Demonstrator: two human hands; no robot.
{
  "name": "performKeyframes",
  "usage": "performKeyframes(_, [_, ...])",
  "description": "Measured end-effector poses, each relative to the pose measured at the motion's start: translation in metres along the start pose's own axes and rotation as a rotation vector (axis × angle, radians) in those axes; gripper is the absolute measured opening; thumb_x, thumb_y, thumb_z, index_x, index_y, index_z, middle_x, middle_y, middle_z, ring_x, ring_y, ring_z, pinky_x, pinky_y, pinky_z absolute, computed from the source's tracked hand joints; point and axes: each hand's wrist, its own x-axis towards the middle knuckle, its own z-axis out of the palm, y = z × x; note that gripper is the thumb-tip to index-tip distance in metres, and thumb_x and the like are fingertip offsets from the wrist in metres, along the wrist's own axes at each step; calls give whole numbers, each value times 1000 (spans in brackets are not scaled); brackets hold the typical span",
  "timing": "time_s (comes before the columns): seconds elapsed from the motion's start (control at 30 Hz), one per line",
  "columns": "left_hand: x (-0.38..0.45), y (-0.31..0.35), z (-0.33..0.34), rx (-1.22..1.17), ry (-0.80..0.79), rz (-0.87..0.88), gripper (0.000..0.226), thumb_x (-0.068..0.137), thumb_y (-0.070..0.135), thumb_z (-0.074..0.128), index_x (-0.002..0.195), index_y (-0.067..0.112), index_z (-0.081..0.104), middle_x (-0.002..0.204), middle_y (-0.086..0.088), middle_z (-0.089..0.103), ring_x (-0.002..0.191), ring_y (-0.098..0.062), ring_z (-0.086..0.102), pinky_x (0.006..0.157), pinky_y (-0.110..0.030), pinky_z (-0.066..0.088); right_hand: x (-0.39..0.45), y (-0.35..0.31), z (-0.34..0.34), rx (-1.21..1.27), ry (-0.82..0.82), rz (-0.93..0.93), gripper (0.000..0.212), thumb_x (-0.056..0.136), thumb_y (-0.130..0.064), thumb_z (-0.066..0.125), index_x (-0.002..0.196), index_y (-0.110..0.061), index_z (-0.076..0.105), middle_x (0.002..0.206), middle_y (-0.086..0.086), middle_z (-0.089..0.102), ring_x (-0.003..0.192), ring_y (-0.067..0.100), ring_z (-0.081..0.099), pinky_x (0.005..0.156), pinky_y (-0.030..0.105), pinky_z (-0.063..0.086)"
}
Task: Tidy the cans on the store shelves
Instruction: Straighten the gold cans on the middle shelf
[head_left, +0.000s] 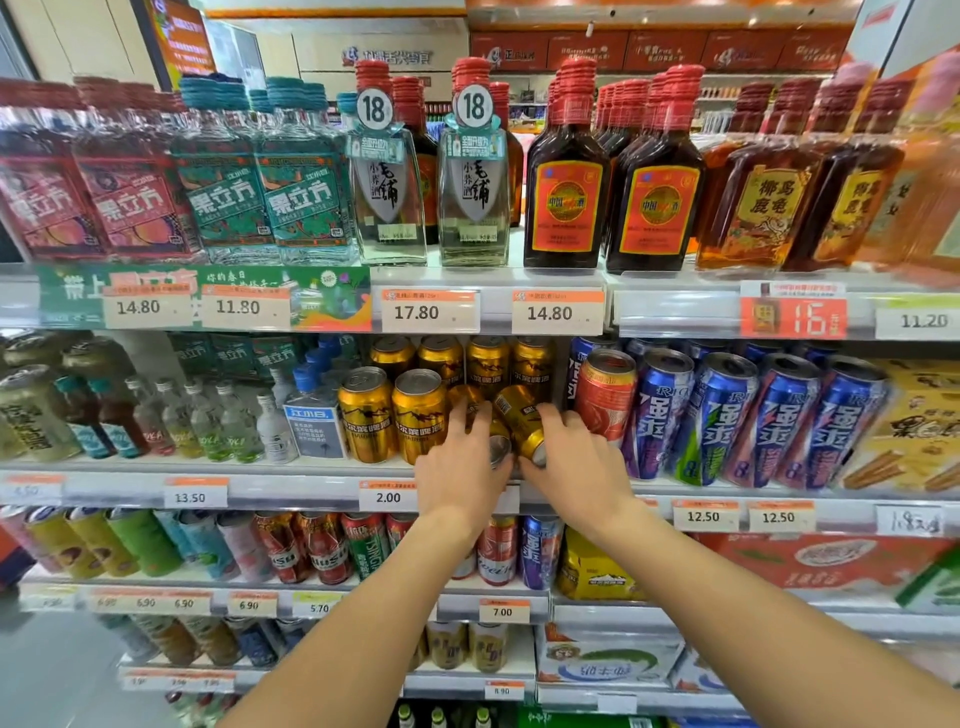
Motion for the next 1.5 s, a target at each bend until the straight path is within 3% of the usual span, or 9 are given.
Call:
performKeyframes(0.27, [10, 3, -22, -41, -17, 50, 69, 94, 50, 57, 155, 24, 41, 162, 2, 40, 122, -35, 65, 89, -41, 53, 4, 5, -16, 66, -12, 3, 73, 91, -58, 62, 151, -22, 41, 137, 8, 57, 107, 36, 69, 78, 43, 55])
performKeyframes(0.5, [29, 12, -60, -57, -85, 50, 54, 88, 51, 57, 128, 15, 58, 117, -12, 68, 108, -38, 66, 82, -40, 50, 7, 5, -37, 27, -41, -21, 80, 83, -62, 64, 149, -24, 40, 134, 3, 62, 110, 33, 69, 80, 43, 53])
performKeyframes(0.6, [46, 14, -74, 19, -202, 51, 57, 91, 57, 55, 131, 16, 58, 121, -13, 67, 112, -35, 64, 87, -40, 51, 13, 3, -51, 19, -68, -29, 83, 81, -63, 63, 149, -24, 36, 125, 4, 66, 107, 35, 69, 76, 41, 47])
performKeyframes(0.77, [72, 18, -86, -70, -432, -26, 50, 96, 56, 53, 108, 10, 67, 88, -11, 80, 67, -22, 79, 63, -31, 64, 26, -3, -68, 7, -140, -63, 68, 83, -55, 64, 137, -19, 43, 105, 7, 71, 97, 37, 70, 68, 38, 45])
performKeyframes(0.87, [81, 15, -87, -139, -460, -64, 49, 98, 53, 53, 102, 5, 64, 79, -13, 79, 60, -20, 79, 64, -32, 65, 32, -2, -72, 47, -203, -39, 60, 87, -51, 64, 134, -18, 46, 103, 6, 67, 95, 36, 67, 69, 39, 47])
performKeyframes(0.97, [85, 14, -88, -134, -458, -36, 47, 101, 47, 52, 109, 3, 63, 83, -15, 78, 58, -20, 79, 58, -29, 61, 39, 1, -74, 84, -257, -25, 54, 91, -47, 65, 133, -17, 48, 103, 6, 61, 88, 32, 59, 68, 38, 47])
performKeyframes(1.13, [87, 17, -82, -89, -443, 42, 40, 105, 41, 47, 127, 8, 55, 105, -11, 68, 45, -13, 72, 49, -25, 55, 49, 1, -71, 108, -282, -36, 51, 91, -45, 69, 130, -15, 52, 115, 12, 63, 101, 36, 64, 80, 44, 56])
performKeyframes(1.33, [92, 8, -86, 20, -521, 165, 30, 98, 42, 63, 105, 12, 66, 99, -8, 71, 57, -11, 77, 47, -23, 53, 60, -3, -66, 123, -305, -30, 43, 93, -41, 70, 125, -15, 57, 121, 13, 64, 104, 34, 64, 87, 47, 57])
performKeyframes(1.5, [93, 4, -86, 12, -533, 183, 26, 100, 32, 62, 107, 8, 67, 96, -10, 77, 67, -14, 79, 54, -28, 60, 60, -8, -61, 90, -289, -31, 53, 91, -42, 69, 136, -19, 55, 135, 12, 60, 117, 36, 62, 90, 44, 55])
